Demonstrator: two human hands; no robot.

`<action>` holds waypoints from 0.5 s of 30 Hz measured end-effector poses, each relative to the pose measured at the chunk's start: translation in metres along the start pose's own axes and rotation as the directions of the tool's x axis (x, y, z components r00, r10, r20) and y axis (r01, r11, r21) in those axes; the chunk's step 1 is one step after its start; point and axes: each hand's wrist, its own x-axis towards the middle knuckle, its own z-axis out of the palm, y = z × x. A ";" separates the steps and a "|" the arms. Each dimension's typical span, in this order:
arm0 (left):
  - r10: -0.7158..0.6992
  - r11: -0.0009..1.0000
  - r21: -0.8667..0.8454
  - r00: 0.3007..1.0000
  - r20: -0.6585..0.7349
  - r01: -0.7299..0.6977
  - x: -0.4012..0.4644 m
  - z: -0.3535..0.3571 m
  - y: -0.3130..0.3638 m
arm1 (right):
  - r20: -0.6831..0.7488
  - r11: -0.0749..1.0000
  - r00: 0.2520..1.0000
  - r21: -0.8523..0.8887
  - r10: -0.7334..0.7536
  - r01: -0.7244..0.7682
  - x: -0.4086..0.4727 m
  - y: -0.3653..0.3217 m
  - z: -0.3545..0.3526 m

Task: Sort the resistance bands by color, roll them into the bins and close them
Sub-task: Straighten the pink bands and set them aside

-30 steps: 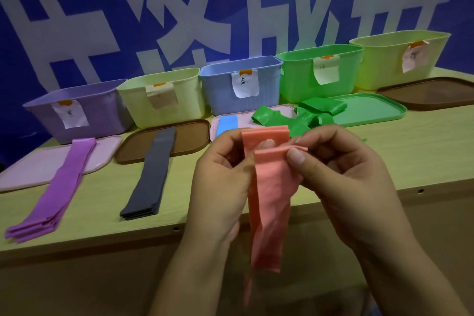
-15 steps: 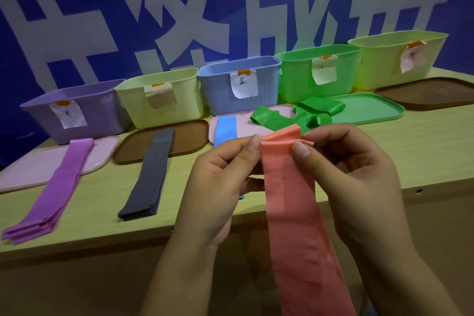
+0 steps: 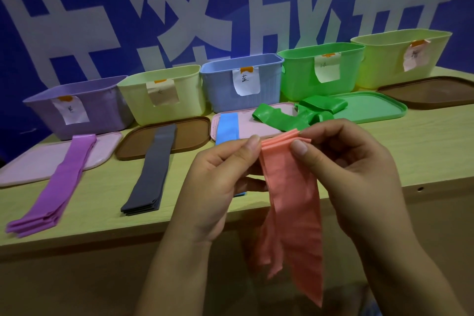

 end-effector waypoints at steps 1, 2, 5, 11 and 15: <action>-0.002 1.000 -0.002 1.000 0.000 0.002 0.000 0.000 0.000 | -0.006 1.000 1.000 0.004 0.002 -0.002 0.000 0.000 0.001; -0.005 1.000 -0.008 1.000 0.000 0.005 0.000 0.000 0.000 | -0.008 1.000 1.000 0.001 0.003 -0.003 -0.001 0.001 0.001; -0.008 1.000 -0.021 1.000 0.005 0.008 -0.001 0.000 0.001 | 0.000 1.000 1.000 -0.009 0.004 -0.004 -0.001 -0.001 0.001; 0.050 0.998 0.036 0.999 0.004 -0.050 -0.002 0.000 0.000 | -0.017 0.999 1.000 -0.042 -0.003 0.002 -0.002 0.000 0.003; 0.177 0.967 0.177 0.983 0.041 -0.181 -0.007 0.000 0.002 | -0.009 0.999 1.000 -0.047 -0.013 0.012 -0.004 -0.001 0.003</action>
